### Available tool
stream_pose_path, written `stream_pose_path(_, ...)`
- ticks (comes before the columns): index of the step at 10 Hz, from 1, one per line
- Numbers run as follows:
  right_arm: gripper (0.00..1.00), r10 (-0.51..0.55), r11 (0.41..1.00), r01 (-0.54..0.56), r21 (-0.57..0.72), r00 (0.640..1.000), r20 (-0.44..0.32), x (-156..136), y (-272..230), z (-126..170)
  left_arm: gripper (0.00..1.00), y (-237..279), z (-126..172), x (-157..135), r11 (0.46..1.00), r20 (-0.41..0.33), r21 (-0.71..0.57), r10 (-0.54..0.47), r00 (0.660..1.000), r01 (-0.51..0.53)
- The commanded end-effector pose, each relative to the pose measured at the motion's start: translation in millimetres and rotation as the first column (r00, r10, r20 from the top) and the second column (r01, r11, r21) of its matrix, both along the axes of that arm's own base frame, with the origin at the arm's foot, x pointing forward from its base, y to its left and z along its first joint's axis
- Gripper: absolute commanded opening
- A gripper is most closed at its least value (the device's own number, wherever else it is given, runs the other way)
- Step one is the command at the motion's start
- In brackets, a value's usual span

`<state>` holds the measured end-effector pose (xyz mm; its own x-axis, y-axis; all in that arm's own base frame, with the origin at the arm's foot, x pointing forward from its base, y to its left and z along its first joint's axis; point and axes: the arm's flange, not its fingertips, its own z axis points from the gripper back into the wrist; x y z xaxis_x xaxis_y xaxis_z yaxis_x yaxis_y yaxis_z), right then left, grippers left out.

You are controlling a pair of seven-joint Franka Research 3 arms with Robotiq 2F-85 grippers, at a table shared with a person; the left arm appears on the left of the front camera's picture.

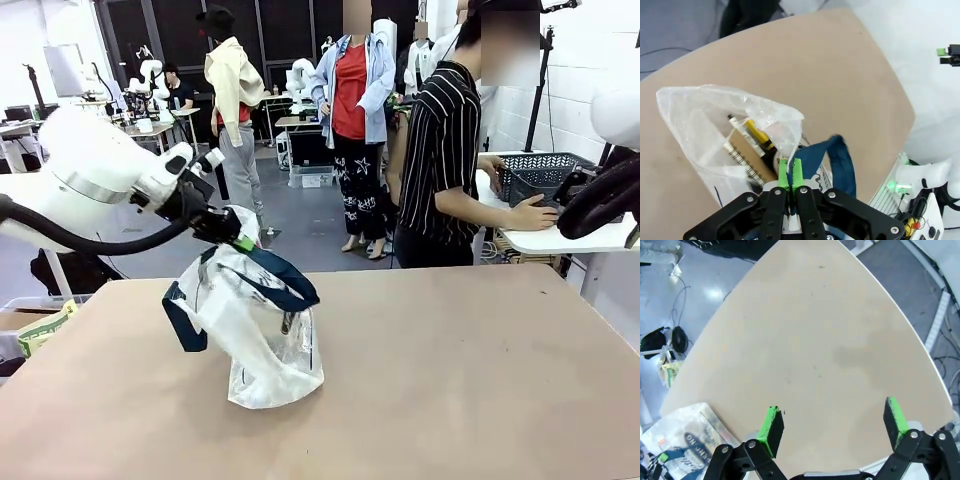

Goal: Transfer purchased items from the store into the shopping bag.
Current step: Move the Reusable shopping bag to the right side of the table.

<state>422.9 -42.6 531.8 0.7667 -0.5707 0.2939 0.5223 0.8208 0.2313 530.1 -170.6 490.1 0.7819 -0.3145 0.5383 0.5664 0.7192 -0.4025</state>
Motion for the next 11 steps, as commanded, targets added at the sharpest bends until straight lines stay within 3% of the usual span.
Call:
stream_pose_path(1,1.0,0.011,1.0,-0.011,-0.008,1.0,-0.006,-0.2,0.0,0.0,0.0,24.0,38.8,-3.8,0.988,0.016,0.104,0.112,0.994,-0.113)
stream_pose_path(3,1.0,0.011,1.0,-0.011,-0.008,1.0,-0.006,-0.2,0.0,0.0,0.0,47.8,69.6,-6.7,0.974,0.012,0.157,0.165,0.986,-0.165)
stream_pose_path(4,1.0,0.011,1.0,-0.011,-0.008,1.0,-0.006,-0.2,0.0,0.0,0.0,70.2,86.6,-3.1,0.953,0.002,0.159,0.262,0.965,-0.259)
stream_pose_path(6,1.0,0.011,1.0,-0.011,-0.008,1.0,-0.006,-0.2,0.0,0.0,0.0,101.8,102.6,-3.6,0.909,-0.015,0.223,0.366,0.931,-0.353)
stream_pose_path(8,1.0,0.011,1.0,-0.011,-0.008,1.0,-0.006,-0.2,0.0,0.0,0.0,145.0,124.6,-9.5,0.844,-0.013,0.244,0.496,0.868,-0.478)
stream_pose_path(11,1.0,0.011,1.0,-0.011,-0.008,1.0,-0.006,-0.2,0.0,0.0,0.0,200.8,142.3,-7.6,0.718,-0.074,0.392,0.648,0.758,-0.575)
